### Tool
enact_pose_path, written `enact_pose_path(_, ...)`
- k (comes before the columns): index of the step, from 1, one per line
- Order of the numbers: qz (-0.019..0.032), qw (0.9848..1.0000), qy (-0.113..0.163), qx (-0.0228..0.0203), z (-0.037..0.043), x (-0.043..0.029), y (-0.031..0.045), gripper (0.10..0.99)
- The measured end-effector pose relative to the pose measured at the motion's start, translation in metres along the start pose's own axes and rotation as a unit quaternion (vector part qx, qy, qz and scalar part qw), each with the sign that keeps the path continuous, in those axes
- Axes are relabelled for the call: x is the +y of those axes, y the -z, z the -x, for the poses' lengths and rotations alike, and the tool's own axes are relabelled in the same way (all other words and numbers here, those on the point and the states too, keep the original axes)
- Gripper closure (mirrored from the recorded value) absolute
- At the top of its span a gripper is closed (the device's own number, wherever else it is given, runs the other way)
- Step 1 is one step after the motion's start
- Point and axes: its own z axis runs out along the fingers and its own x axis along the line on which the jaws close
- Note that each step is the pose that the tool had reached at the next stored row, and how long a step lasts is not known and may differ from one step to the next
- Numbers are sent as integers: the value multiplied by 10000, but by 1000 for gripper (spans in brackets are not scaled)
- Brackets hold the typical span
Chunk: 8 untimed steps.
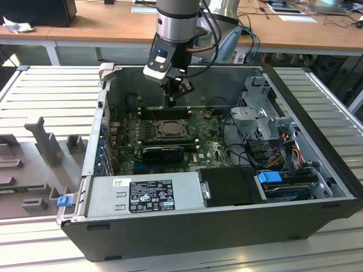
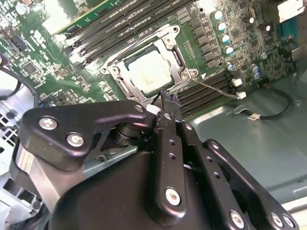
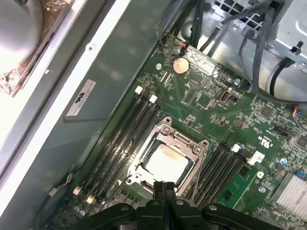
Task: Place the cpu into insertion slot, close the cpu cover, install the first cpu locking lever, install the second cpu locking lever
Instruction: 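Install the first cpu locking lever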
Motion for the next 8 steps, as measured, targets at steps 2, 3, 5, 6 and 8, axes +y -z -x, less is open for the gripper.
enact_pose_path(2,-4,9999,109,0,0,0,0,980)
enact_pose_path(3,-9,9998,208,0,0,0,0,980)
enact_pose_path(5,-15,9993,360,1,0,0,0,980)
enact_pose_path(6,-17,9992,411,1,0,0,0,980)
enact_pose_path(8,-21,9987,503,1,0,0,0,980)
